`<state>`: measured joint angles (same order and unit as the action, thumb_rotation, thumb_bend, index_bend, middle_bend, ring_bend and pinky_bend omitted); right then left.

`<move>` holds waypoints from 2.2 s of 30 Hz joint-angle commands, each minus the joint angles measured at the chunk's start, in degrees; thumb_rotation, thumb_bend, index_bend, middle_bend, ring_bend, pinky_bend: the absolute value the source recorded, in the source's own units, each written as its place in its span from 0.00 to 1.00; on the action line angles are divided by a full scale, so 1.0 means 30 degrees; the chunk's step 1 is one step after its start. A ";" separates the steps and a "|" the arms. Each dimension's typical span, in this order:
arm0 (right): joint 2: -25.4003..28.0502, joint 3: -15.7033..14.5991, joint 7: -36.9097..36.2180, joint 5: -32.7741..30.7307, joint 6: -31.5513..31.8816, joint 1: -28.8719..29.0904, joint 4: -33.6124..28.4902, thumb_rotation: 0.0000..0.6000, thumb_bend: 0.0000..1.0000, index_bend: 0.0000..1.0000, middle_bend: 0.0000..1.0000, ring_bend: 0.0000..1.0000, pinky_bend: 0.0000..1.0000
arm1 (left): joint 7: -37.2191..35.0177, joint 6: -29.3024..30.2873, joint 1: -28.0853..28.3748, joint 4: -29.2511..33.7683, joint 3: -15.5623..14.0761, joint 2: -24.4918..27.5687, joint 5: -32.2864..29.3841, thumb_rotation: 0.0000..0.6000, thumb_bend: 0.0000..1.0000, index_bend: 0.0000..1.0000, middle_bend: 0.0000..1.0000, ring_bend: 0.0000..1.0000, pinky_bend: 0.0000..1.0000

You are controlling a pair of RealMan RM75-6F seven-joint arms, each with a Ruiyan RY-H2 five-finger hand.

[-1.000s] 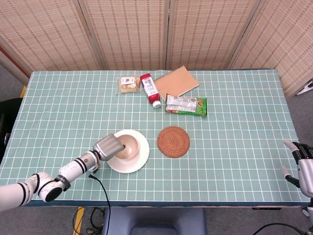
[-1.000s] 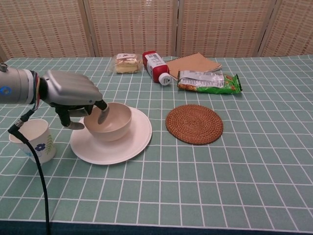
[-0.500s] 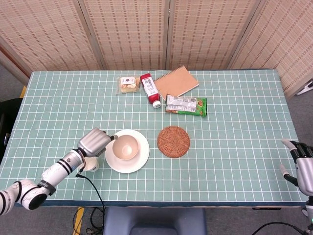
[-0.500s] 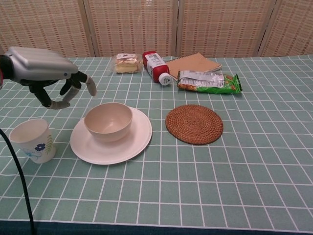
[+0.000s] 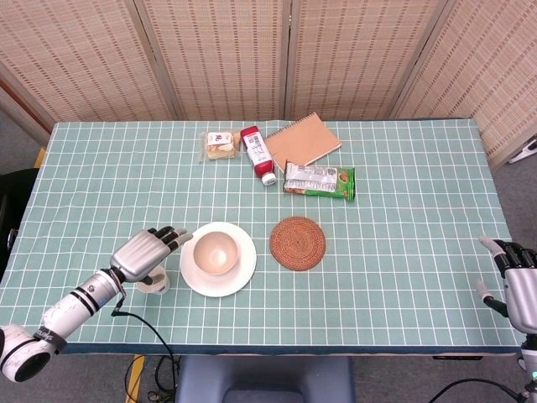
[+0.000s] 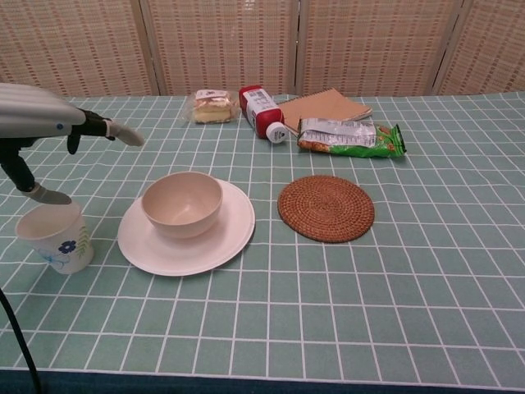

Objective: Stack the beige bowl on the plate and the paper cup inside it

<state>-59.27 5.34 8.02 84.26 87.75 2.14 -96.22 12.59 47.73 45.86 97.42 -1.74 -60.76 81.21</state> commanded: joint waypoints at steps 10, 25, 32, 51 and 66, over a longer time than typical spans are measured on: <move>0.0049 0.0006 0.0092 0.0029 -0.0155 0.0131 -0.0132 1.00 0.26 0.20 0.24 0.20 0.25 | -0.1903 0.1632 -0.1633 -0.0966 -0.0989 -0.0703 0.2295 0.87 0.24 0.07 0.05 0.12 0.34; 0.0080 -0.0036 0.0154 0.0163 -0.0155 0.0196 -0.0323 1.00 0.26 0.20 0.24 0.20 0.25 | -0.2125 0.2069 -0.2689 -0.2573 -0.1213 -0.2028 0.2590 0.88 0.24 0.07 0.00 0.03 0.31; 0.0121 -0.0060 0.0135 0.0062 -0.0200 0.0174 -0.0359 1.00 0.26 0.20 0.24 0.20 0.25 | -0.1989 0.1518 -0.2719 -0.2771 -0.1155 -0.2150 0.2229 0.98 0.24 0.11 0.00 0.02 0.30; 0.0091 -0.0046 0.0284 -0.0065 -0.0334 0.0262 -0.0464 1.00 0.26 0.20 0.25 0.20 0.25 | -0.4183 0.1650 -0.2935 -0.4582 -0.0929 -0.3153 0.2604 1.00 0.24 0.42 0.14 0.30 0.63; 0.0071 0.0020 0.0468 -0.0145 -0.0559 0.0463 -0.0568 1.00 0.26 0.20 0.25 0.20 0.25 | -0.5102 0.1337 -0.1328 -0.2408 0.1020 -0.0763 0.2381 1.00 0.24 0.42 0.16 0.31 0.65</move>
<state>-59.05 5.40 9.43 83.83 86.07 3.52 -97.92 -2.25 52.06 41.11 89.49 0.52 -63.59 88.48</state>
